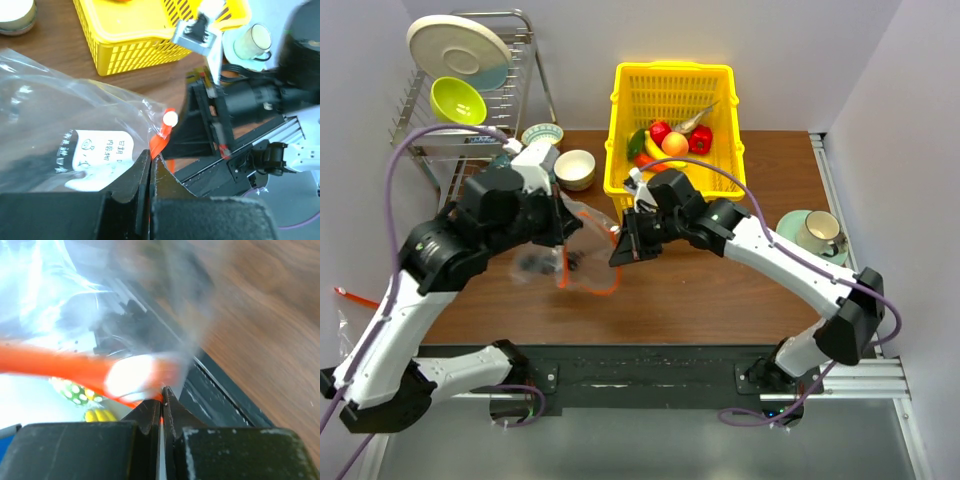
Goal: Place the food in the zip-top bag and seal the zipper
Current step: Adjust the zipper food storage bag at the center of the board, then pick up the fake fruit from the bin.
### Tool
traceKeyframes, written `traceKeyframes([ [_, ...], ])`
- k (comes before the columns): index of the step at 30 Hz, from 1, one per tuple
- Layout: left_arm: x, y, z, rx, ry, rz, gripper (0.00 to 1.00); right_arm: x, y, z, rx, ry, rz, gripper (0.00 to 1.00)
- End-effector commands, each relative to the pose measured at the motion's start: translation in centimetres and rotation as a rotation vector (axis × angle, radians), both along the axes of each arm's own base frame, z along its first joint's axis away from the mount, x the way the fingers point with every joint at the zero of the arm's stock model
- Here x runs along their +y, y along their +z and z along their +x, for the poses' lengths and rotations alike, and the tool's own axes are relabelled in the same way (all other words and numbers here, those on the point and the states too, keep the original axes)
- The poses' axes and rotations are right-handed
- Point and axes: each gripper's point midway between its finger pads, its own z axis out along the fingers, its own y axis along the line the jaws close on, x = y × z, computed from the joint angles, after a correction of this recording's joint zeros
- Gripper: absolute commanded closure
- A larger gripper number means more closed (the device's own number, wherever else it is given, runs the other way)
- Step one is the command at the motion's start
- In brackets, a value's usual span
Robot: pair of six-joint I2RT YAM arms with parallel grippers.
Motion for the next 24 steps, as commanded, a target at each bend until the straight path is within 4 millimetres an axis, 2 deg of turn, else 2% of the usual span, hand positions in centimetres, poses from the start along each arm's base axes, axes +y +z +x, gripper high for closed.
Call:
traceKeyframes([
  [1, 1.5, -0.2, -0.9, -0.013, 0.018, 0.021, 1.0, 1.4, 4.1, 0.3, -0.063, 0.026, 0.123, 0.91],
  [3, 1.1, -1.8, -0.8, 0.015, 0.011, 0.024, 1.0, 1.2, 3.3, 0.4, -0.07, 0.032, 0.097, 0.8],
  [4, 0.8, -3.3, -0.6, 0.03, 0.01, 0.027, 1.0, 1.1, 3.0, 0.8, -0.083, 0.018, 0.078, 0.74],
  [5, 0.5, -3.8, -0.6, 0.037, 0.011, 0.016, 1.0, 0.6, 2.4, 0.9, -0.093, 0.014, 0.042, 0.56],
  [6, 0.5, -5.7, -0.5, 0.067, 0.016, 0.032, 1.0, 0.2, 2.2, 1.2, -0.107, -0.005, 0.018, 0.48],
  [8, 0.0, -6.4, -0.1, 0.062, 0.029, -0.003, 1.0, -1.2, 1.4, 2.1, -0.152, -0.048, -0.058, 0.43],
  [9, 0.0, -8.5, -0.2, 0.097, 0.031, 0.014, 1.0, -1.9, 1.6, 2.1, -0.174, -0.059, -0.072, 0.43],
  [11, -0.5, -9.4, 0.2, 0.096, 0.046, -0.02, 1.0, -3.2, 1.7, 2.6, -0.224, -0.088, -0.127, 0.43],
  [12, -0.6, -11.3, 0.1, 0.129, 0.047, -0.007, 1.0, -3.8, 2.2, 2.7, -0.247, -0.095, -0.132, 0.44],
  [14, -1.2, -11.7, 0.4, 0.121, 0.048, -0.048, 1.0, -5.1, 3.2, 3.4, -0.307, -0.113, -0.172, 0.44],
  [15, -1.3, -12.5, 0.3, 0.132, 0.043, -0.05, 1.0, -5.6, 3.7, 3.7, -0.329, -0.126, -0.184, 0.44],
  [19, -1.9, -12.0, 0.6, 0.103, 0.039, -0.091, 1.0, -8.2, 5.3, 5.7, -0.405, -0.167, -0.252, 0.49],
  [20, -1.8, -12.0, 0.7, 0.1, 0.04, -0.089, 1.0, -8.8, 6.4, 6.7, -0.434, -0.196, -0.25, 0.49],
  [22, -2.1, -11.8, 0.4, 0.103, 0.019, -0.096, 1.0, -9.9, 6.6, 8.3, -0.463, -0.228, -0.3, 0.5],
  [24, -2.3, -11.5, 0.3, 0.1, 0.006, -0.102, 1.0, -11.0, 8.0, 10.4, -0.517, -0.263, -0.319, 0.5],
])
